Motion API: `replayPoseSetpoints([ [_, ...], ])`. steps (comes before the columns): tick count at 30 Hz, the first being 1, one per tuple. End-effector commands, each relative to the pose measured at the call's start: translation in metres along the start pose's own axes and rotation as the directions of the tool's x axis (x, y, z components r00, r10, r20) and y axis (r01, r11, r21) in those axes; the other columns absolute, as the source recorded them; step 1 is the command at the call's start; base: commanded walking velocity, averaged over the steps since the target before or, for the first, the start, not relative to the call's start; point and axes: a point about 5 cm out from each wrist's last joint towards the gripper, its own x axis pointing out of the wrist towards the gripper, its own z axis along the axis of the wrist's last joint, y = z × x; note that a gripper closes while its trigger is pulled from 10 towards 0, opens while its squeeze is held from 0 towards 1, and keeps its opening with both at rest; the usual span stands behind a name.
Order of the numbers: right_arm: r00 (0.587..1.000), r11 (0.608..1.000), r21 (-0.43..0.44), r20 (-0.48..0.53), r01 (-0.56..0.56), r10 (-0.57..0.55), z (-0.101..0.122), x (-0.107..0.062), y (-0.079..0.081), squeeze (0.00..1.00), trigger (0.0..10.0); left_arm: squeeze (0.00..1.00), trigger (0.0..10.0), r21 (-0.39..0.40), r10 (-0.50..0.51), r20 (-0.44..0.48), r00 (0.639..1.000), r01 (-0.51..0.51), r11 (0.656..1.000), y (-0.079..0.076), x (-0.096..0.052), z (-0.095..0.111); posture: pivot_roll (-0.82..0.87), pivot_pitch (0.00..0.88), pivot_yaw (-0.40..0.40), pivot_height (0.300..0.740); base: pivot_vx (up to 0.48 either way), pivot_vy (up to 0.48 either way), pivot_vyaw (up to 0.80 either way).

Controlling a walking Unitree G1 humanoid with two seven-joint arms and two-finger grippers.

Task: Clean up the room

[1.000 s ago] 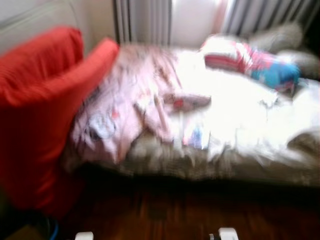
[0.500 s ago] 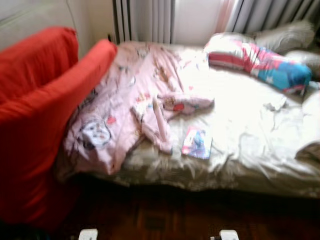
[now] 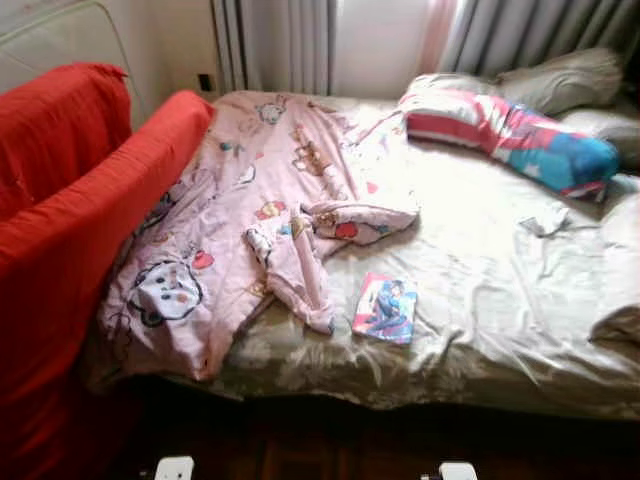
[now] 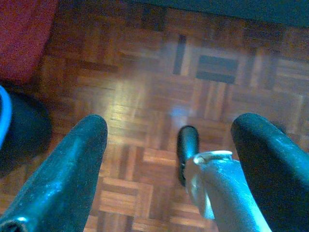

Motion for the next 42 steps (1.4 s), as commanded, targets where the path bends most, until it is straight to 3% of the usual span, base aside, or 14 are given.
replayPoseSetpoints([
  [1,0.999,1.000,0.006,-0.029,0.028,-0.028,-0.010,-0.003,-0.010,0.00,10.0,0.00,10.0,-0.016,-0.019,-0.033,0.999,0.018,1.000,-0.007,-0.002,-0.011,0.04,0.195,-0.036,0.740,0.270,0.000,0.00],
  [20,0.999,0.999,0.019,-0.022,0.041,-0.041,-0.011,-0.003,-0.010,0.00,10.0,0.00,10.0,-0.006,-0.034,-0.021,0.999,0.034,0.999,-0.009,0.000,-0.005,0.00,0.154,-0.011,0.740,0.000,0.000,0.00],
  [30,0.998,0.998,0.005,-0.005,0.069,-0.069,-0.008,-0.006,-0.027,0.00,10.0,0.00,10.0,-0.020,-0.052,-0.031,0.998,0.051,0.998,-0.028,0.002,-0.004,-0.03,0.129,-0.021,0.740,0.000,0.000,0.00],
  [36,0.997,0.997,-0.021,-0.006,0.078,-0.078,-0.006,-0.007,-0.031,0.00,10.0,0.00,10.0,-0.073,-0.017,-0.024,1.000,0.015,0.997,-0.021,0.002,-0.004,0.00,0.130,-0.050,0.740,0.000,0.000,0.00],
  [42,0.998,0.998,-0.011,0.001,0.061,-0.061,-0.002,-0.004,-0.023,0.00,10.0,0.00,10.0,-0.081,0.015,-0.027,1.000,-0.017,0.997,-0.010,0.001,-0.004,0.03,0.102,-0.069,0.740,0.000,0.000,0.00],
])
